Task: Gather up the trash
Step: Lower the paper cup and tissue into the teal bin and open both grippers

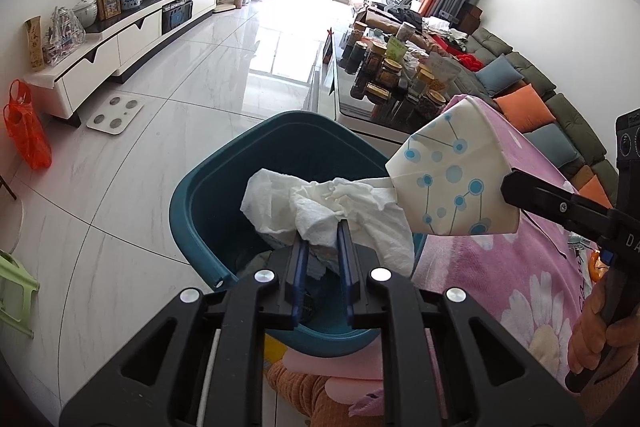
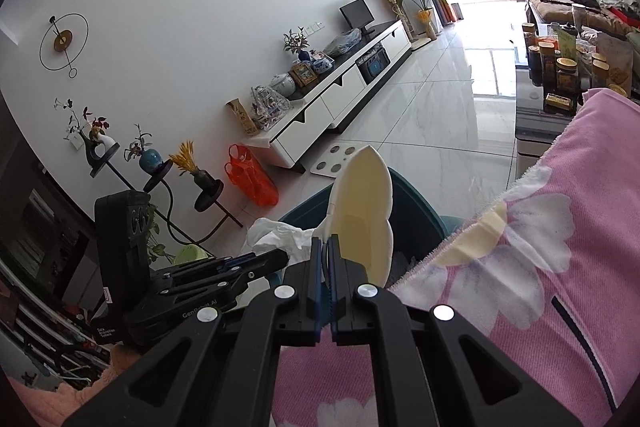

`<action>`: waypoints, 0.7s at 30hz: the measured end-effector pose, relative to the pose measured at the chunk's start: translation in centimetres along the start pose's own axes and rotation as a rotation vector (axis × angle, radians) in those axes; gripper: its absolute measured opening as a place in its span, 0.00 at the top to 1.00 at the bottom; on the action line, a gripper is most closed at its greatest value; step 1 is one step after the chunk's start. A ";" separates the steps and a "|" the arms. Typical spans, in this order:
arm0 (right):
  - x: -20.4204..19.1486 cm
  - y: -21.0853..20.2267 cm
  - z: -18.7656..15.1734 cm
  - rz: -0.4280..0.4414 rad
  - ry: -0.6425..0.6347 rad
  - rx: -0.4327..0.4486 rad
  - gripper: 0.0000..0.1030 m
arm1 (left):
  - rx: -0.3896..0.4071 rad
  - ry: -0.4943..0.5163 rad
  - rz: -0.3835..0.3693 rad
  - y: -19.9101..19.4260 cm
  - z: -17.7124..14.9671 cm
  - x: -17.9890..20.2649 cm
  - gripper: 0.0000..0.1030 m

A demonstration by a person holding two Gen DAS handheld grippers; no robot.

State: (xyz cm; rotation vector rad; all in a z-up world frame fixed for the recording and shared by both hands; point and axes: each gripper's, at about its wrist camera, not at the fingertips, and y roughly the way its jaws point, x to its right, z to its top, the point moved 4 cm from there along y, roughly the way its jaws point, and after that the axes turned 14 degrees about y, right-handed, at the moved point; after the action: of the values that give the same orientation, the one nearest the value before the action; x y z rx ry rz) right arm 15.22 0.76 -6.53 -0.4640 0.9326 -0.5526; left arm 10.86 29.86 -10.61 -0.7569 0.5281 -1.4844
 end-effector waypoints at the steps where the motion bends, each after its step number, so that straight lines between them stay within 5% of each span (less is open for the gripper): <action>1: 0.0 0.3 0.2 -0.005 0.000 -0.003 0.98 | -0.004 -0.005 -0.002 0.3 -0.1 -0.1 0.87; 7: -0.4 2.8 0.3 -0.029 0.004 -0.048 0.96 | -0.030 -0.023 -0.002 2.5 0.0 -0.6 0.85; 12: -0.5 4.2 0.3 -0.052 -0.001 -0.065 0.94 | -0.046 -0.033 0.015 4.0 0.2 -0.5 0.71; 16: -0.3 3.7 0.2 -0.047 0.003 -0.061 0.90 | -0.041 -0.035 0.008 4.3 0.4 -0.2 0.71; 21: 0.0 1.3 -0.2 -0.033 0.002 -0.036 0.82 | 0.019 0.008 0.015 2.3 0.4 1.3 0.58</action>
State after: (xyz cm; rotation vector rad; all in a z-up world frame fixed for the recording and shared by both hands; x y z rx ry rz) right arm 15.40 1.72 -7.42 -0.5120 0.9399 -0.5666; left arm 12.76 28.48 -11.83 -0.7312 0.5237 -1.4768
